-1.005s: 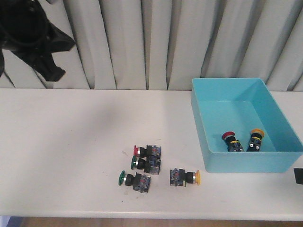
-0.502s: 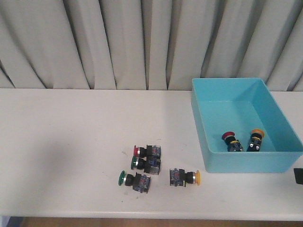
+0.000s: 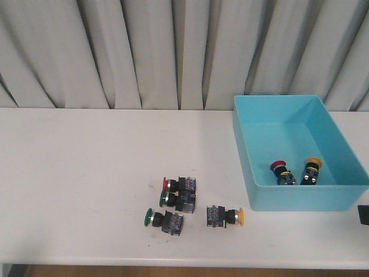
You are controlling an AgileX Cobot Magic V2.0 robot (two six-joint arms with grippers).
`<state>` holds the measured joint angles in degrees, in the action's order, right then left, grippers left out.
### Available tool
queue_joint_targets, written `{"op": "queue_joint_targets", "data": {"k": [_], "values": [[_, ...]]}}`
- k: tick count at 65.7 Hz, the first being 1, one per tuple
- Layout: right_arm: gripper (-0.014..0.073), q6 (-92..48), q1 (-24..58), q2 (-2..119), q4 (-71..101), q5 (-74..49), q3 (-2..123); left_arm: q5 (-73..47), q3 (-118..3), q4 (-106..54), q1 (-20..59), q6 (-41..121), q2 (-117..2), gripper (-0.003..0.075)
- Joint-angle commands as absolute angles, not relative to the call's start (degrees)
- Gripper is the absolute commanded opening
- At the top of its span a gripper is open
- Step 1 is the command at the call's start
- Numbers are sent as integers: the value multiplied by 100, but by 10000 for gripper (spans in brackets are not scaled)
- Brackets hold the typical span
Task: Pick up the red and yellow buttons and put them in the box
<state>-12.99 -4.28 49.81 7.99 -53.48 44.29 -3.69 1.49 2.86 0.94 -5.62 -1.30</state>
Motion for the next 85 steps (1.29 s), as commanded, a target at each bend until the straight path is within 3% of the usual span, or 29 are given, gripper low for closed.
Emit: {"op": "queue_joint_targets", "data": {"k": [1,85], "values": [[-7,-1324,-435,4958,819,-5089,4585,122,429,291,95,-852,73,-7],[-7,-1324,-435,4958,819,-5115,4585,0,423,281,113,45,146,-7]]}}
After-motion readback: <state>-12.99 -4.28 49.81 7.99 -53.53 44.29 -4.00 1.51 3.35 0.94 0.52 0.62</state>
